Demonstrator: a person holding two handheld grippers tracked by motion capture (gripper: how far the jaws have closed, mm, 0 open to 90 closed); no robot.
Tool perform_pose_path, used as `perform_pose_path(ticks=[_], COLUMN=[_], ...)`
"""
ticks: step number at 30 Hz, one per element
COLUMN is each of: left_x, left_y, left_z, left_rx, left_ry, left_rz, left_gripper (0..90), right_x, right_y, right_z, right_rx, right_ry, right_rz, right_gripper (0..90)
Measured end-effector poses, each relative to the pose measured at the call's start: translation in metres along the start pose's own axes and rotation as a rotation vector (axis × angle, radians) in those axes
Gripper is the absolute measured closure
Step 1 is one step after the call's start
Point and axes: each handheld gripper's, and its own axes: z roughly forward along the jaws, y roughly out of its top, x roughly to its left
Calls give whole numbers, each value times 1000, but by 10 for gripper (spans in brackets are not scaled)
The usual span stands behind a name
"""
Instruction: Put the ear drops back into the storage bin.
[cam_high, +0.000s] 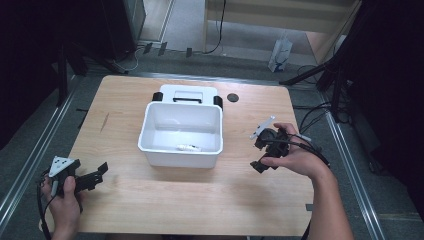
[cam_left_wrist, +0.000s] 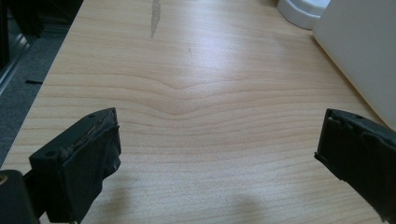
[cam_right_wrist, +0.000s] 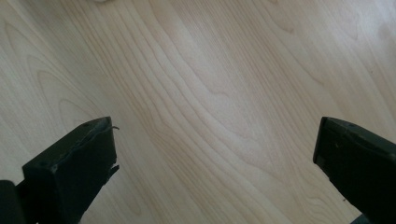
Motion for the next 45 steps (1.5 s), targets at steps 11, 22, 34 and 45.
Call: perform_pose_path(ticks=[11,22,34,45], left_x=[0,0,0,-2], left_y=[0,0,0,0], left_z=[0,0,0,1], left_rx=[0,4,3,11], left_ry=[0,2,-1,5], left_rz=[3,8,-1,7], left_gripper=[5,4,5,5], right_x=[1,10,30,43], right_y=[-56,-112,-169,-193], right_z=[13,26,41,48], right_rx=[-172,-319,-598,-729], right_ry=[-40,-101,-182,-148], right_rz=[167,324,609,719], right_gripper=[0,0,0,0])
